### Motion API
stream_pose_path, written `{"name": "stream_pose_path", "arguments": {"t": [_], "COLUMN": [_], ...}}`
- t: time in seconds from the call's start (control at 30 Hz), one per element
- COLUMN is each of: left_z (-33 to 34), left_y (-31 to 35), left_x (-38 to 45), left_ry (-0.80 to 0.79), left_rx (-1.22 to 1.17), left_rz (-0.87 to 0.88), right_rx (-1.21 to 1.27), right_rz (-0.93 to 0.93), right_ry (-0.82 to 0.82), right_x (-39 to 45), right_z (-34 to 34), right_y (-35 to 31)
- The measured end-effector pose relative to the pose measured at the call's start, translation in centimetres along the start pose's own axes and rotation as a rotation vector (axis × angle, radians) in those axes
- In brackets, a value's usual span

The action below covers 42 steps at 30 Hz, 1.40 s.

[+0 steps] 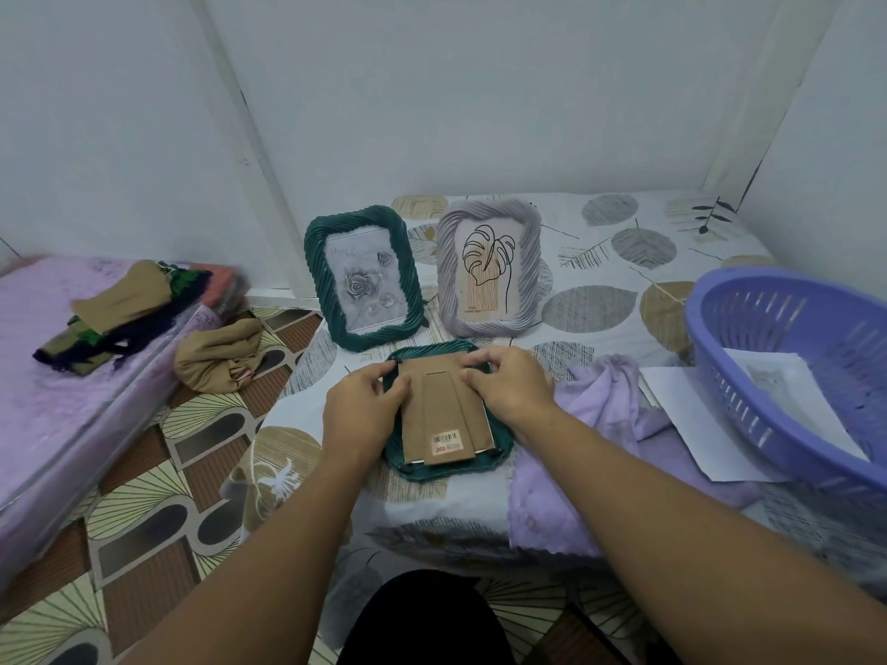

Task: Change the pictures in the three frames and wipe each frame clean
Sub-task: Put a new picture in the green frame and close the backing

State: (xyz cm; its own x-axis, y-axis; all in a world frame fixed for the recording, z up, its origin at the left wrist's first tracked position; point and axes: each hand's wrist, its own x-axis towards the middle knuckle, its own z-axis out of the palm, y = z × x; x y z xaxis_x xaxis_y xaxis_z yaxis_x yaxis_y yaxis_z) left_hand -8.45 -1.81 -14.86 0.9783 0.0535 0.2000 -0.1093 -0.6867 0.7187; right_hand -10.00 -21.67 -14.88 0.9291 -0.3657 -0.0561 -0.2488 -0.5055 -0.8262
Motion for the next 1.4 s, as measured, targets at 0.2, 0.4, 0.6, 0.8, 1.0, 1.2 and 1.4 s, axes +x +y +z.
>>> {"name": "stream_pose_path", "arguments": {"t": [0.2, 0.4, 0.6, 0.8, 1.0, 1.2, 1.4], "left_z": [-0.1, -0.1, -0.1, 0.0, 0.0, -0.2, -3.3], "left_y": [0.0, 0.0, 0.0, -0.1, -0.2, 0.0, 1.1], "left_x": [0.0, -0.1, 0.0, 0.0, 0.0, -0.2, -1.1], "left_ry": [0.001, 0.004, 0.002, 0.008, 0.016, 0.008, -0.155], "left_rx": [0.005, 0.005, 0.003, 0.006, -0.002, -0.032, -0.173], "left_rz": [-0.003, 0.000, -0.007, -0.005, -0.004, -0.027, 0.022], "right_rx": [0.005, -0.116, -0.244, -0.270, -0.228, -0.339, -0.244], "right_rz": [-0.038, -0.105, -0.110, -0.142, -0.304, -0.485, -0.441], "right_ry": [0.011, -0.020, -0.088, -0.078, -0.012, -0.199, -0.212], "right_x": [-0.3, -0.3, -0.4, -0.5, -2.4, -4.5, -4.5], "right_z": [-0.8, -0.9, -1.2, -1.1, -1.6, -2.7, -2.5], "right_y": [0.1, 0.3, 0.1, 0.1, -0.1, 1.0, 1.5]}}
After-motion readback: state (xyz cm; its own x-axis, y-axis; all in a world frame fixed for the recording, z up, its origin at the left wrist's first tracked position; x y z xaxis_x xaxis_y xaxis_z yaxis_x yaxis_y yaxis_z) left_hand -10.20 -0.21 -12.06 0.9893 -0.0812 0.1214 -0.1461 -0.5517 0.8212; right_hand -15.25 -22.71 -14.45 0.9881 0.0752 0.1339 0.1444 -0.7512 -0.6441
